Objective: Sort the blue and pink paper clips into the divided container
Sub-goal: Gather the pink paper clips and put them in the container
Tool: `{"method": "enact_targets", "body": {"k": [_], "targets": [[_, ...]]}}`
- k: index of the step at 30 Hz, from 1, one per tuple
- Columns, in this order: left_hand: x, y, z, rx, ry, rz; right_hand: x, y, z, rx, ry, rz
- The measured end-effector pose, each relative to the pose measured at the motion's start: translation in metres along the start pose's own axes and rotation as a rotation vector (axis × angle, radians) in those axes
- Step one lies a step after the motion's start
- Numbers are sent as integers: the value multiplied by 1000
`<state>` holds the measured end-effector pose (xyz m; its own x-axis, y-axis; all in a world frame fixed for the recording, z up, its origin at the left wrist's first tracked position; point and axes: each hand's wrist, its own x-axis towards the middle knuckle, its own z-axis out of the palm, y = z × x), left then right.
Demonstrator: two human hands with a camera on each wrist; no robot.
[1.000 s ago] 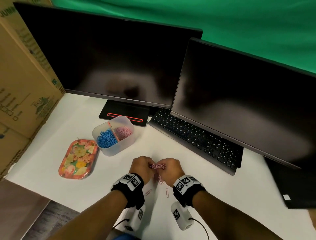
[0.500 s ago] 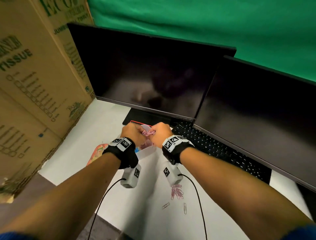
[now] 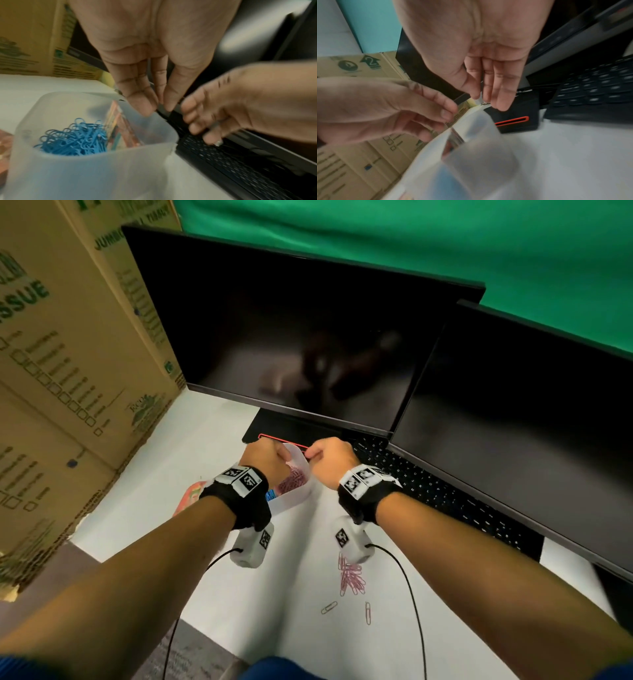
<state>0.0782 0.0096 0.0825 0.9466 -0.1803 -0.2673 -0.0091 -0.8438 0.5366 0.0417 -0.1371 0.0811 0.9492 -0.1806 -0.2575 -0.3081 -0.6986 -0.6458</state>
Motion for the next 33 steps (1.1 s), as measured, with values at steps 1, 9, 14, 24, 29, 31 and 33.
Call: {"method": "enact_targets", "body": {"k": [1, 9, 14, 24, 29, 31, 33], "targets": [[-7, 0, 1, 13, -19, 59, -8, 14, -2, -29, 3, 3], [-75, -23, 65, 301, -427, 344, -99, 125, 38, -468, -440, -214], [-105, -43, 122, 494, -616, 335, -148, 158, 56, -395, -362, -354], [-116, -21, 154, 388, -547, 402, -188, 182, 28, -250, -244, -114], [-124, -19, 161, 328, -531, 371, -200, 184, 38, -314, -306, 51], [-129, -15, 163, 301, -518, 391, -197, 181, 46, -268, -294, 69], [-133, -9, 163, 262, -487, 407, -190, 173, 53, -241, -266, 65]]}}
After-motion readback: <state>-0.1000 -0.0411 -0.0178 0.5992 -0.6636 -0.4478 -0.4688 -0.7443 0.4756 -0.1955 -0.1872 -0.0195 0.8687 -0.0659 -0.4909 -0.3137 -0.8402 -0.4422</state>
